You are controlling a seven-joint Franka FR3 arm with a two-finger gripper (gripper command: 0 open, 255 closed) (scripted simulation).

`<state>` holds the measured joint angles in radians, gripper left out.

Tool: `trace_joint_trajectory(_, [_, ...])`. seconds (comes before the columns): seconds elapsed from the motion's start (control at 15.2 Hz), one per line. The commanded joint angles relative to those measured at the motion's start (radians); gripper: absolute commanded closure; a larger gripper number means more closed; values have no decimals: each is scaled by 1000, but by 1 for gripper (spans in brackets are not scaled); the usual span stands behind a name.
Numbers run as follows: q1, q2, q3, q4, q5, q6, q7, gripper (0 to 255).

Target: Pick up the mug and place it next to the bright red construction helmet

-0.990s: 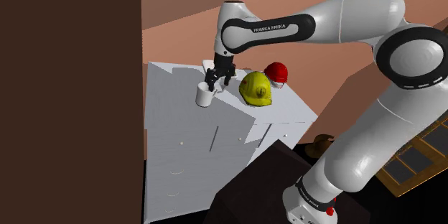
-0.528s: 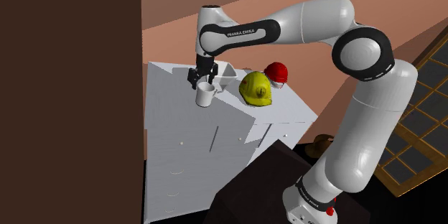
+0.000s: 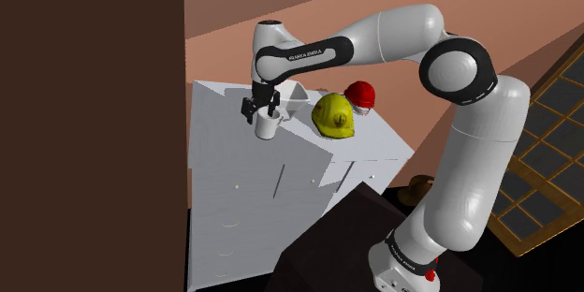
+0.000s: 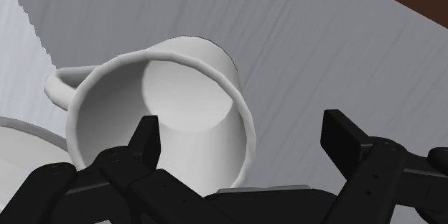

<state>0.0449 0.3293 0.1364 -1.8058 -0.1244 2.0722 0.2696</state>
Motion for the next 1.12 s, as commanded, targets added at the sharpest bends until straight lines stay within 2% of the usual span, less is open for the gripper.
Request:
trace_joint_trajectory(0.0, [-1, 3, -1, -5, -1, 8, 0, 0])
trace_joint_trajectory(0.4, [-1, 3, -1, -5, -1, 8, 0, 0])
trace_joint_trajectory(0.46, [-1, 3, -1, -5, -1, 8, 0, 255])
trace_joint_trajectory(1.06, [-1, 3, -1, -5, -1, 8, 0, 255])
